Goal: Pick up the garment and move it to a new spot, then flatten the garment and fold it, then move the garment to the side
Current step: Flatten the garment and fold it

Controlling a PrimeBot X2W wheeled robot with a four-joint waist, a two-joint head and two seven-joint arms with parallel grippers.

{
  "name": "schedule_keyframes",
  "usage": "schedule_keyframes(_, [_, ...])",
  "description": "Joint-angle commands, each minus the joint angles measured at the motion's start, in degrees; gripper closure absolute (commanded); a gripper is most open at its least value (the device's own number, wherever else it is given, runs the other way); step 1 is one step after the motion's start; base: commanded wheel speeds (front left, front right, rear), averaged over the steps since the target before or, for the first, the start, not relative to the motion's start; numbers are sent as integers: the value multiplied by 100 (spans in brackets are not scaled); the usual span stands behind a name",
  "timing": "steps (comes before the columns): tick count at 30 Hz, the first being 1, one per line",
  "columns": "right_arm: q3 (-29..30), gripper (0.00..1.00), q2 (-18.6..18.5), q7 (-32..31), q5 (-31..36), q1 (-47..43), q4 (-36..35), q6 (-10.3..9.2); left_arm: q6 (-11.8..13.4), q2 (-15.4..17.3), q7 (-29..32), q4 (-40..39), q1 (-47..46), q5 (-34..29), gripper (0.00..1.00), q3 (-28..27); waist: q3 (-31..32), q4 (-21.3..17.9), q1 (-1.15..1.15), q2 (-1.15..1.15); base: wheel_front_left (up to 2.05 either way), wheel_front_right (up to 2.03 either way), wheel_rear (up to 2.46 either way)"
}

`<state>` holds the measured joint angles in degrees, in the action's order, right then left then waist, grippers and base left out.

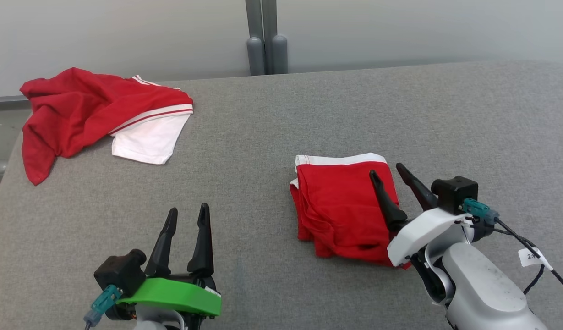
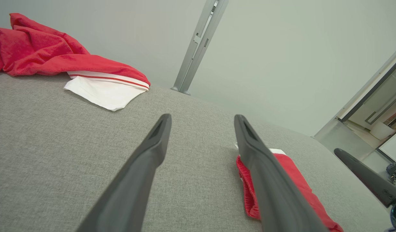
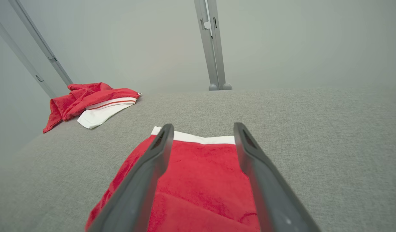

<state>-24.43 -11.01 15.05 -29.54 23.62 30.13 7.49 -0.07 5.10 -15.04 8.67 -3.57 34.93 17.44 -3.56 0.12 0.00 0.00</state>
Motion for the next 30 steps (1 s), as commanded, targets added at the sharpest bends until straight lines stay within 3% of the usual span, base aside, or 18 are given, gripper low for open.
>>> schedule_keyframes(1, [41,64,12,17,173,-84,92,0,-38,6,-18,13,-44,-43,0,7,-7,43,0,0,0,0,0])
schedule_keyframes(4, [-42,100,33,17,442,-98,374,0,-28,12,-17,29,-73,-43,0,13,-20,127,0,0,0,0,0])
schedule_keyframes(10, [-428,100,152,17,692,-72,980,0,-34,29,-10,51,-106,-46,0,33,-35,333,0,0,0,0,0])
schedule_keyframes(22, [-1339,100,504,18,475,2,1342,0,5,68,-11,37,-8,-18,0,23,4,575,0,0,0,0,0])
schedule_keyframes(30, [-1978,100,535,18,397,162,1583,-1,43,78,-11,23,47,6,0,12,30,580,0,0,0,0,0])
